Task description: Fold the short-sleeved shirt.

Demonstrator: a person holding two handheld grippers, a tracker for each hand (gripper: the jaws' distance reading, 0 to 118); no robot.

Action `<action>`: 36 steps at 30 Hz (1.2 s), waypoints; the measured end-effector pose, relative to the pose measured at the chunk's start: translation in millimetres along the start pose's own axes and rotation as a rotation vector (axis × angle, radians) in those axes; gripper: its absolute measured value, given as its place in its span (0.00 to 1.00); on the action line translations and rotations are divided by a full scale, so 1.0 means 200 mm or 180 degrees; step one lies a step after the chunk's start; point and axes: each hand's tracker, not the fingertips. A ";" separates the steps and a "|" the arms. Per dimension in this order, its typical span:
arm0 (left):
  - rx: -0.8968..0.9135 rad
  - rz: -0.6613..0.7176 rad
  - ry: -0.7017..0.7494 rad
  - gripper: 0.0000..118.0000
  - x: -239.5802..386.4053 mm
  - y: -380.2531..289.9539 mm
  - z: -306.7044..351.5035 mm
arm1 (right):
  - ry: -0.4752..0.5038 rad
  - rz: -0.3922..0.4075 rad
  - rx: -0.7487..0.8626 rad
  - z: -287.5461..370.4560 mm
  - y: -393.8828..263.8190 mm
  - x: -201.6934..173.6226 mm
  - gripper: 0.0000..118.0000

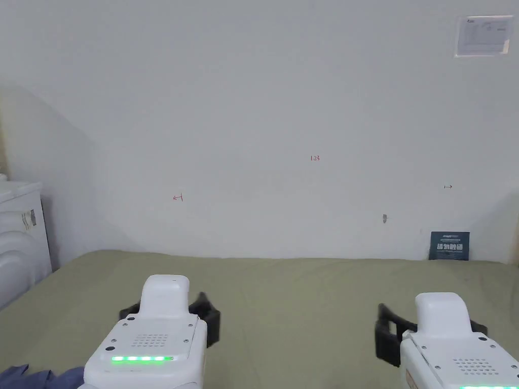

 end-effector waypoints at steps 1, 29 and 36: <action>-0.0015 0.0009 0.0011 0.02 0.00 0.00 -0.01 | -0.0048 -0.0009 0.0001 0.00 0.00 0.00 0.11; -0.0232 0.0154 0.0979 0.00 -0.76 -0.09 0.13 | 0.1013 -0.0071 -0.0177 -0.19 -0.02 -0.67 0.01; -0.0374 0.0179 0.1591 0.00 -1.13 -0.15 0.33 | 0.1661 -0.0210 -0.0237 -0.19 -0.03 -1.09 0.01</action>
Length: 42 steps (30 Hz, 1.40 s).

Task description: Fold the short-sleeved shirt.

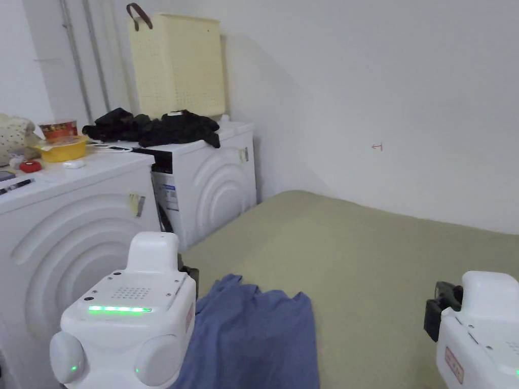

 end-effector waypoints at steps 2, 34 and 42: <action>-0.0044 0.0009 0.0092 0.00 -0.06 -0.02 -0.01 | 0.0055 0.0058 0.0004 -0.03 -0.01 -0.06 0.01; -0.2644 -0.0082 -0.0806 0.98 0.75 -0.90 -1.38 | -0.0095 0.0057 -0.1025 -0.19 -0.66 0.19 0.01; -0.2356 -0.0408 -0.0545 0.11 0.77 -0.88 -1.35 | -0.0174 0.0019 -0.1052 -0.11 -0.65 0.28 0.02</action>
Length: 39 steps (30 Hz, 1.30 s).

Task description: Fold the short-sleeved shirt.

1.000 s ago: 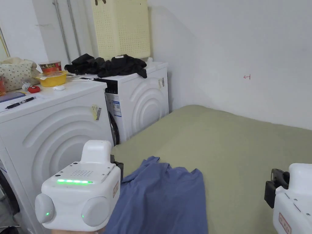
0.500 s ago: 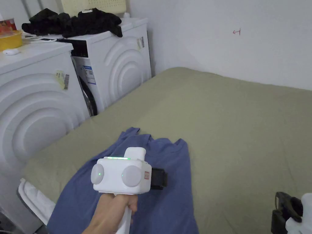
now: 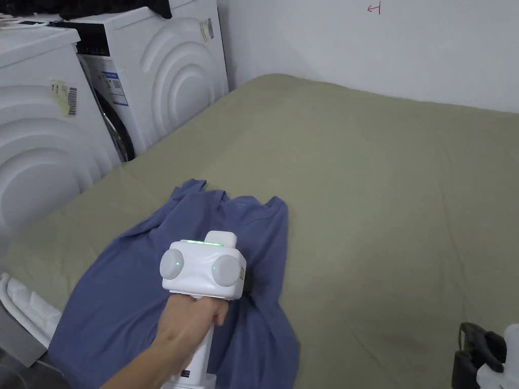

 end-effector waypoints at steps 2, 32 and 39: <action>-0.0001 -0.0025 0.0052 0.06 -0.03 0.00 0.01 | -0.0024 -0.0042 0.0028 0.03 0.00 0.03 0.01; 0.0725 -0.1958 -0.2020 0.06 2.35 0.22 0.95 | -0.1494 -0.0687 0.0147 0.61 -0.13 1.09 0.01; 0.0428 -0.2240 -0.2002 0.06 2.65 -0.01 0.76 | -0.1656 -0.0748 0.0038 0.62 -0.21 1.22 0.02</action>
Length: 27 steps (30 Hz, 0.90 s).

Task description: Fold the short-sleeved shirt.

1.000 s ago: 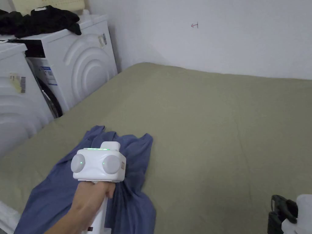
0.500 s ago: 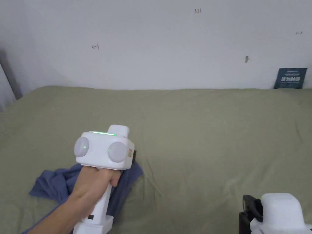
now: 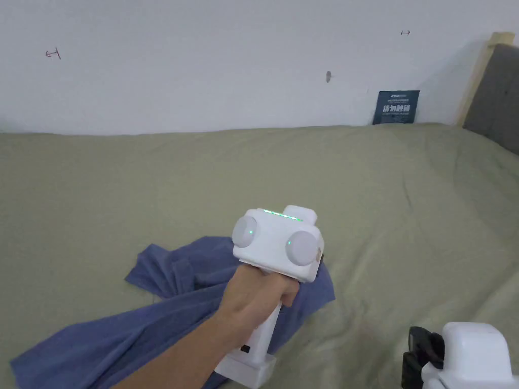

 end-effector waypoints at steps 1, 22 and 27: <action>-0.0051 0.0004 0.0024 0.06 0.00 -0.04 -0.03 | -0.0007 -0.0019 -0.0011 0.00 0.00 0.02 0.02; 0.1779 0.0946 0.1649 0.00 -0.58 -1.13 1.68 | 0.0361 0.0116 0.0529 0.42 0.15 -0.20 0.02; 0.1940 0.1109 0.1920 0.00 -0.58 -1.36 1.97 | 0.0392 0.0181 0.0705 0.58 0.14 -0.26 0.02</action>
